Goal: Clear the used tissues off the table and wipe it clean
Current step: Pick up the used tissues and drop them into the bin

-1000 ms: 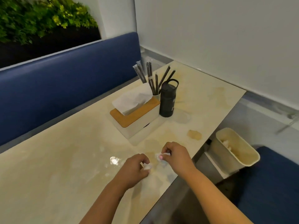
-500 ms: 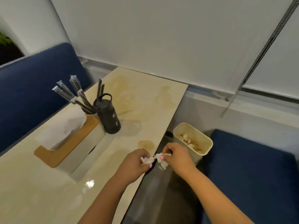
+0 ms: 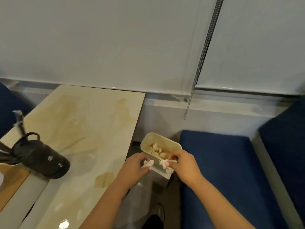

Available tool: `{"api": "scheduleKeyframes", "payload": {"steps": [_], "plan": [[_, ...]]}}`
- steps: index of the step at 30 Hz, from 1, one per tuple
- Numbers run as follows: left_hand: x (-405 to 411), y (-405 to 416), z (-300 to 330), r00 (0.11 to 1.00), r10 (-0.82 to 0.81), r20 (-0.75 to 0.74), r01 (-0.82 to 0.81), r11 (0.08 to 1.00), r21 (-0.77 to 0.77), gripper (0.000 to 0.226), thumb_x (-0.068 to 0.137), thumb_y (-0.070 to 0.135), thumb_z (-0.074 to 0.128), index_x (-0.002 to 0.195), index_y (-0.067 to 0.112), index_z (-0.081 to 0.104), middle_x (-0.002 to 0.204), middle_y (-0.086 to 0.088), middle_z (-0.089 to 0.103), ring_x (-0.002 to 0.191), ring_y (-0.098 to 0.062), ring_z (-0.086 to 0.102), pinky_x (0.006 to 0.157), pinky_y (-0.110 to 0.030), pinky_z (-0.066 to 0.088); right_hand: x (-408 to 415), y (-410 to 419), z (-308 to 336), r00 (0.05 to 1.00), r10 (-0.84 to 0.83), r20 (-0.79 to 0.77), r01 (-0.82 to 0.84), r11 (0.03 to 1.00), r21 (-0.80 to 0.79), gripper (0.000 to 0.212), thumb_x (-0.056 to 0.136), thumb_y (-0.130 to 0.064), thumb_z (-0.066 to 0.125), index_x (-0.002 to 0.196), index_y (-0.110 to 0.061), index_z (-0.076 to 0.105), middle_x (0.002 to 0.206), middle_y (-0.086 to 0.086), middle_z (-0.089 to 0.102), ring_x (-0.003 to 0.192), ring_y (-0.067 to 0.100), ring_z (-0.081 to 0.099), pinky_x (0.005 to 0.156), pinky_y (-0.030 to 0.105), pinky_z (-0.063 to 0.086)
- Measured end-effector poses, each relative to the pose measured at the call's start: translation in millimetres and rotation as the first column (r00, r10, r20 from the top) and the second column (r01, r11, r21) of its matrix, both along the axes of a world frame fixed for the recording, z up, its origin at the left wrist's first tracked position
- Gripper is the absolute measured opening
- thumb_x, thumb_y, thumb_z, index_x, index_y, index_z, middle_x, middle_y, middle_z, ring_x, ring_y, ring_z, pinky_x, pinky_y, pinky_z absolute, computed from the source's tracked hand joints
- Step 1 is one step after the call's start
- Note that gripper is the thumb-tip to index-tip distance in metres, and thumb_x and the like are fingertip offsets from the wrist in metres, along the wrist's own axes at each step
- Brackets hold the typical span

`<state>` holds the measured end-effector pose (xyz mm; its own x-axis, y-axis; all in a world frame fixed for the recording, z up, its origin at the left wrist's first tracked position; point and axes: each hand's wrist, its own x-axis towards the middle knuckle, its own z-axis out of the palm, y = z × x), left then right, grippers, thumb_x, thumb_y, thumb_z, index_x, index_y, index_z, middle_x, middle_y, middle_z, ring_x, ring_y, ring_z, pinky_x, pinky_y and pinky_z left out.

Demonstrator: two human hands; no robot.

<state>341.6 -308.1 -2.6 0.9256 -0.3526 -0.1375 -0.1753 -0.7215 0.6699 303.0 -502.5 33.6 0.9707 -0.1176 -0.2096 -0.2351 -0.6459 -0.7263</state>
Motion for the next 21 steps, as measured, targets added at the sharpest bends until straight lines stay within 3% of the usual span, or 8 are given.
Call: {"api": "scheduleKeyframes", "payload": {"steps": [3,15,21], "plan": [[30,-19,-14,0.999,-0.015,-0.032,0.015,1.0,-0.004,0.02,0.08,0.031,0.069,0.096,0.034,0.058,0.096,0.015,0.055,0.081,-0.001,0.054,0.069,-0.012,0.04,16,-18,-5,0.998,-0.054,-0.021,0.053,0.999,-0.009,0.027,0.08,-0.019,0.073,0.066,-0.031,0.052,0.075,-0.017,0.052,0.069,-0.001,0.05,0.053,0.01,0.038],[148,-69,-82,0.979,-0.019,-0.205,0.042,0.993,0.111,0.032,0.085,0.014,0.063,0.116,0.023,0.059,0.12,0.001,0.057,0.101,-0.016,0.057,0.091,-0.029,0.049,95,-55,-51,0.987,-0.129,-0.1,0.128,0.992,-0.023,0.023,0.079,-0.022,0.073,0.069,-0.031,0.055,0.081,-0.015,0.052,0.075,-0.001,0.049,0.061,0.007,0.037],[181,-78,-115,0.922,-0.035,-0.386,0.112,0.977,0.179,0.052,0.088,0.007,0.055,0.137,0.026,0.046,0.13,-0.004,0.052,0.111,-0.019,0.055,0.098,-0.034,0.047,126,-62,-73,0.978,-0.152,-0.146,0.152,0.988,-0.011,0.021,0.079,-0.021,0.072,0.069,-0.03,0.056,0.082,-0.014,0.052,0.075,-0.001,0.05,0.063,0.006,0.038]]}}
